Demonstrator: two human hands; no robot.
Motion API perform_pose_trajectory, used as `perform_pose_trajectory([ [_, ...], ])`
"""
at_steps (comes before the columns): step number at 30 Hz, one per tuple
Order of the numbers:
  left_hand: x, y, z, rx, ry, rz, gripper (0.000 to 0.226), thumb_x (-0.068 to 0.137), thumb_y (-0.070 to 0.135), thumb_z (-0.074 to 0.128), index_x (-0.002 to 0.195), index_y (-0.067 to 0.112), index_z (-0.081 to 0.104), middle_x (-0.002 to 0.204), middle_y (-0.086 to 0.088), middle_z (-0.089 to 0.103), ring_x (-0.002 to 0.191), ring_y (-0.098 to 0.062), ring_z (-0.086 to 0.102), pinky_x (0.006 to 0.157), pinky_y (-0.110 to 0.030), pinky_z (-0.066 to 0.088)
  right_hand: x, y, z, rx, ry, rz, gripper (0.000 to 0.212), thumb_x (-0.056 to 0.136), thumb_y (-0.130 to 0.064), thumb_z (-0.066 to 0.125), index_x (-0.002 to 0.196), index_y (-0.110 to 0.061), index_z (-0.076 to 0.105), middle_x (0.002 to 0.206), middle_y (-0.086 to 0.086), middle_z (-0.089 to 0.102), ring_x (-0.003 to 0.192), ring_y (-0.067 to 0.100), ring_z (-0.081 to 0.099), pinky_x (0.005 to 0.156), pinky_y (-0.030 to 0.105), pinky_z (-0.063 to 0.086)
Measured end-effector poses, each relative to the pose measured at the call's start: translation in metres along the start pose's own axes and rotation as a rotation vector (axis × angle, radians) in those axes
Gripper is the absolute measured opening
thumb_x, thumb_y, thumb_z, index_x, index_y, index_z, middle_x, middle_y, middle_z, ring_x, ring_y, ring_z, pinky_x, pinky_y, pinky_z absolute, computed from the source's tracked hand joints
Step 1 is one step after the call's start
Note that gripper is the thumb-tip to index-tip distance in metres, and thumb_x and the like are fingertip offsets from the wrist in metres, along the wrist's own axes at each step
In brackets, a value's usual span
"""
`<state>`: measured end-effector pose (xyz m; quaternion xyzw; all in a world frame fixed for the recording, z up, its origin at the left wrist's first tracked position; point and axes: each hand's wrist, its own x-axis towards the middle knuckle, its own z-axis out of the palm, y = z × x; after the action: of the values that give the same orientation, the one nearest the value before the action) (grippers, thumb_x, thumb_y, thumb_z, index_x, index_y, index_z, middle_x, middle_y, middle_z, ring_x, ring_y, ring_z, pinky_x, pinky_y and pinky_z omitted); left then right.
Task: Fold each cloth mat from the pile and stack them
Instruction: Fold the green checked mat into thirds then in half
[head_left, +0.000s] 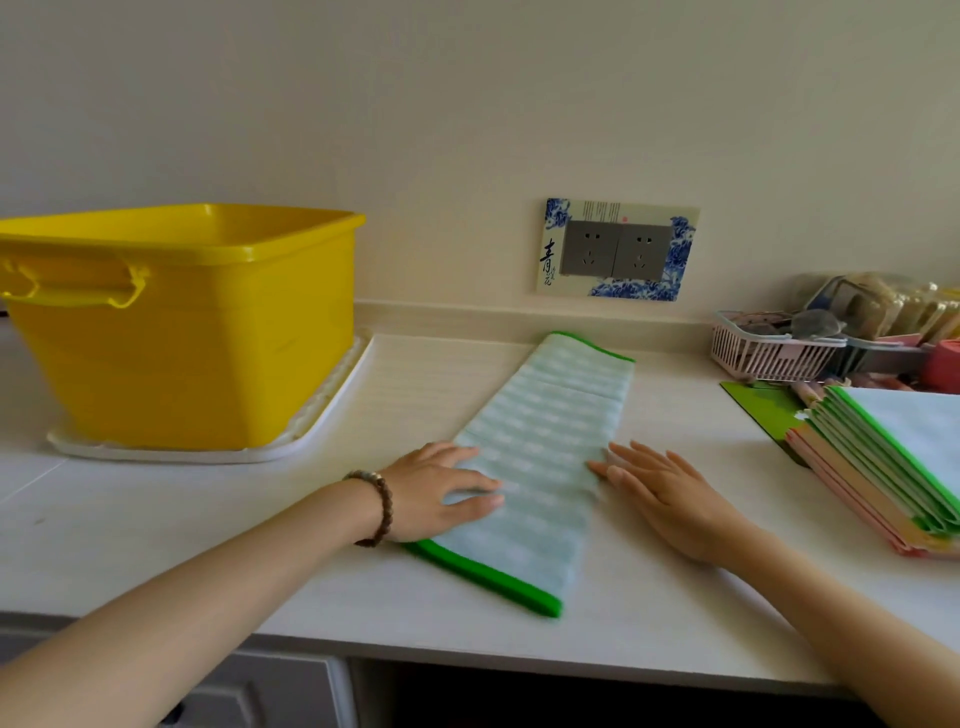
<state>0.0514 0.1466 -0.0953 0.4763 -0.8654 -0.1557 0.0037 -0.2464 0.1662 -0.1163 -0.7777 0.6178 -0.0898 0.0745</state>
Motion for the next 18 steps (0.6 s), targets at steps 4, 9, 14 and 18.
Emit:
perform_pose_trajectory([
  [4,0.004,0.022,0.007,-0.056,-0.087,0.093,0.052,0.085,0.069,0.029,0.136,0.055,0.031,0.157,0.014,0.008,0.145,-0.009,-0.004,0.118,-0.034,0.001,0.002,0.017,-0.003,-0.054,0.000,0.092,0.050,0.095,-0.052,0.010,0.141,-0.048,0.029,0.156,-0.014,0.016,0.145,0.008,0.005,0.118,0.033,0.002],
  [9,0.012,0.033,0.010,0.007,-0.050,0.153,0.050,0.088,0.066,0.030,0.136,0.054,0.031,0.151,0.008,0.022,0.139,-0.012,0.017,0.116,-0.034,0.012,0.003,0.027,-0.006,0.008,-0.015,0.080,0.045,0.100,-0.045,0.019,0.143,-0.041,0.029,0.156,-0.009,0.020,0.145,0.011,0.013,0.117,0.030,0.007],
  [14,0.013,0.016,0.008,-0.060,-0.005,0.182,0.093,0.064,0.088,0.029,0.145,0.044,0.021,0.155,0.011,0.017,0.143,-0.009,0.013,0.118,-0.030,0.009,-0.025,0.036,-0.015,-0.056,0.133,-0.166,0.043,0.098,-0.048,0.031,0.140,-0.043,0.029,0.149,-0.013,0.033,0.136,0.011,0.036,0.113,0.030,0.029],
  [18,0.008,0.003,0.009,0.018,-0.024,0.179,0.124,0.042,0.100,0.024,0.148,0.036,0.012,0.157,0.014,0.004,0.143,-0.002,0.001,0.116,-0.024,0.001,-0.045,0.043,-0.027,-0.440,0.248,-0.536,0.047,0.097,-0.043,0.032,0.139,-0.028,0.045,0.138,-0.006,0.052,0.121,0.013,0.055,0.099,0.032,0.045],
])
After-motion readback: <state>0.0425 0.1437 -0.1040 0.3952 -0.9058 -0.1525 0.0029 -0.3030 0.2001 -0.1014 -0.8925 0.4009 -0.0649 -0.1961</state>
